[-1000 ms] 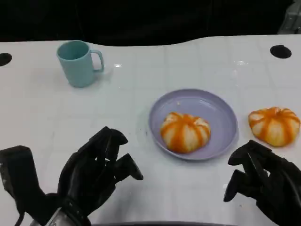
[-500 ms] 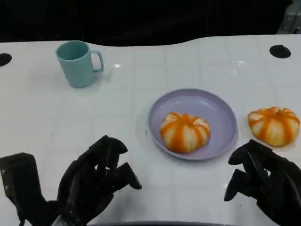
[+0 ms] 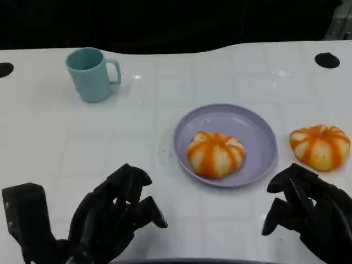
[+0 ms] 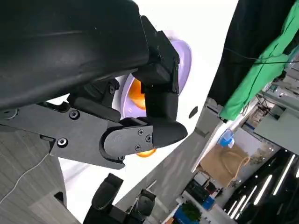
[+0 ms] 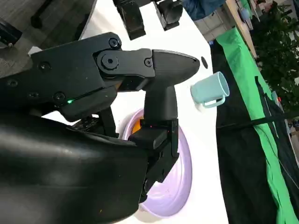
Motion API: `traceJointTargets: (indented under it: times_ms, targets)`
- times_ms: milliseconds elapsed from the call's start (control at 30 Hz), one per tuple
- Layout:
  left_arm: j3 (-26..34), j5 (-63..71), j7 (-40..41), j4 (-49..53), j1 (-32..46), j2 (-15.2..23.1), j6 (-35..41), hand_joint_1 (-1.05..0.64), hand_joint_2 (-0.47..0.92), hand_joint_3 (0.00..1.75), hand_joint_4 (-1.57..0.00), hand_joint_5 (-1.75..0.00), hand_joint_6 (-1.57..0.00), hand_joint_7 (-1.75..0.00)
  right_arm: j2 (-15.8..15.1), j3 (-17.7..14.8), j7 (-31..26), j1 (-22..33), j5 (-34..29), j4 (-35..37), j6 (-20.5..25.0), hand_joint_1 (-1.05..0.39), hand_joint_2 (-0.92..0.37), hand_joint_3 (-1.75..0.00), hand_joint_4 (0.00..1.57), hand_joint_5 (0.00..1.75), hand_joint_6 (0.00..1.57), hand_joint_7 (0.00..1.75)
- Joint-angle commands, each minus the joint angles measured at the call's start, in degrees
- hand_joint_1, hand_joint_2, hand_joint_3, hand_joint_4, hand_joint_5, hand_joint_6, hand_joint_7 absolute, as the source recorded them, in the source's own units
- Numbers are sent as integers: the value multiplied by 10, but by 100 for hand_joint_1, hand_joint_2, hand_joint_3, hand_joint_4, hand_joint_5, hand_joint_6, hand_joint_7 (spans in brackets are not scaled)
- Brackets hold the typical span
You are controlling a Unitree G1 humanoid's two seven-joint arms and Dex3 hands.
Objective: Grasp the bread from the table and place it into the plate.
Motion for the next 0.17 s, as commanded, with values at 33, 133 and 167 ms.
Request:
traceJointTargets:
  times_ms: [33, 133, 167]
  targets:
    - [4, -2, -2, 5, -6, 5, -7, -56, 92, 49, -82, -175, -58, -175, -7, -9, -4, 3, 2, -5, 0, -44, -92, -41, 63, 175, 48, 161]
    - [6, -2, -4, 8, -7, 4, -11, -56, 92, 49, -83, -175, -58, -175, -7, -8, 2, 5, 0, -1, -12, -43, -92, -41, 63, 175, 48, 161]
    - [6, -2, -4, 9, -7, 4, -12, -56, 92, 49, -83, -175, -58, -175, -8, -7, 3, 5, -1, 0, -14, -43, -92, -42, 64, 175, 48, 161]
